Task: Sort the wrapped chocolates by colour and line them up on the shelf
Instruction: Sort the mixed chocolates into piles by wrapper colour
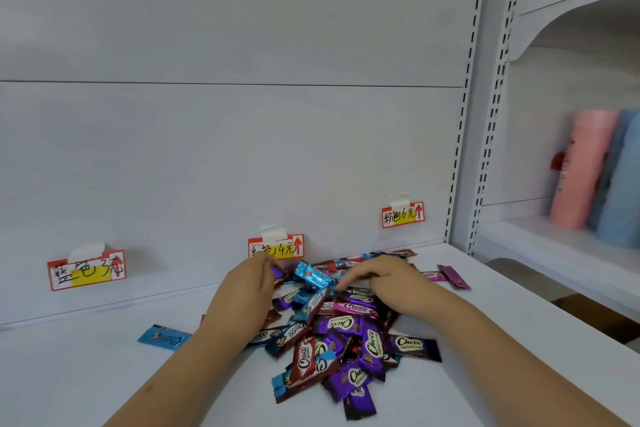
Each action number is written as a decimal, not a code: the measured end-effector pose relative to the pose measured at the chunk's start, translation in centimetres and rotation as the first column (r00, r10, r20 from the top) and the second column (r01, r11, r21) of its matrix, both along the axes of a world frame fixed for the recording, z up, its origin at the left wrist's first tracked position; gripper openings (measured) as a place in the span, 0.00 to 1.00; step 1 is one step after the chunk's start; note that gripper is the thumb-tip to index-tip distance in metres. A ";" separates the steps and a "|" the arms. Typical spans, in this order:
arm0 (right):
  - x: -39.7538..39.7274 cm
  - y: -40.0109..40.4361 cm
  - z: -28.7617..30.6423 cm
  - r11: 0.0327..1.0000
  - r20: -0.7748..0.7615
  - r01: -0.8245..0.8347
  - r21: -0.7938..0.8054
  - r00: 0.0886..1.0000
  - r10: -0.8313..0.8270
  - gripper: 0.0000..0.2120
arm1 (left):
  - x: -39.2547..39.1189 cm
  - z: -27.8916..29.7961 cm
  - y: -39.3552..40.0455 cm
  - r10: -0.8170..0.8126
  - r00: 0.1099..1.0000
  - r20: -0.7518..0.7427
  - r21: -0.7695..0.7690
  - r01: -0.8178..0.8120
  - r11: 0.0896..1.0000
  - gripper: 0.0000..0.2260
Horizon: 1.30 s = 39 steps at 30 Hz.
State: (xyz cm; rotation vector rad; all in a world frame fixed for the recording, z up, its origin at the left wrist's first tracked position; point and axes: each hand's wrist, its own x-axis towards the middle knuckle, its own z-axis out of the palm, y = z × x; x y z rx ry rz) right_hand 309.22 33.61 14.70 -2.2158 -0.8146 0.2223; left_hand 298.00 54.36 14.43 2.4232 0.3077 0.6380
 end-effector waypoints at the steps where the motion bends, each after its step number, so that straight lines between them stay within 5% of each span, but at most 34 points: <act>1: -0.2 -0.2 0.2 0.999 0.010 0.015 0.051 1.000 -0.016 0.27 | -0.1 0.1 0.0 -0.023 1.000 0.006 -0.005 0.023 1.000 0.11; 6: -0.4 -1.5 1.6 0.968 0.244 0.126 0.218 0.953 -0.179 0.18 | 0.2 0.0 0.1 -0.038 0.998 -0.053 0.016 0.039 0.999 0.14; 9: -1.3 -1.9 1.9 0.999 0.168 0.018 0.028 0.986 -0.023 0.06 | 0.4 -0.1 0.0 -0.065 0.997 -0.034 -0.024 0.064 0.998 0.17; 13: -1.8 -1.9 1.7 0.971 0.098 -0.106 -0.216 0.987 0.130 0.15 | 0.3 0.2 -0.3 -0.057 0.990 0.131 0.045 0.052 0.998 0.18; 18: -1.4 -2.2 1.6 0.988 0.150 -0.072 -0.140 0.984 0.093 0.04 | -0.3 1.0 -1.4 -0.119 0.960 0.254 -0.313 0.198 0.929 0.16; 22: -1.2 -2.3 1.5 0.998 0.185 0.061 -0.026 0.981 -0.055 0.05 | -0.9 1.5 -2.7 -0.143 0.963 0.228 -0.401 0.227 0.887 0.15; 26: -0.7 -2.5 2.0 0.970 0.182 0.212 0.117 0.956 -0.231 0.06 | -0.8 1.5 -2.9 -0.198 0.973 0.120 -0.242 0.222 0.944 0.15; 29: -0.6 -2.7 2.0 0.967 0.217 0.235 0.095 0.943 -0.251 0.08 | -1.2 1.3 -3.7 -0.299 0.954 -0.032 0.093 0.301 0.949 0.04; 32: -0.5 -2.6 1.5 0.983 0.252 0.183 0.027 0.950 -0.184 0.03 | -1.4 1.2 -4.6 -0.367 0.911 -0.189 0.367 0.412 0.834 0.18; 36: 0.2 -2.6 0.6 0.984 0.176 0.175 0.022 0.969 -0.176 0.17 | -1.0 1.4 -3.8 -0.313 0.870 -0.381 0.396 0.460 0.795 0.24; 39: 0.7 -2.6 0.3 0.980 0.306 0.187 -0.063 0.939 -0.159 0.24 | -1.1 1.5 -2.5 -0.196 0.900 -0.389 0.400 0.356 0.845 0.23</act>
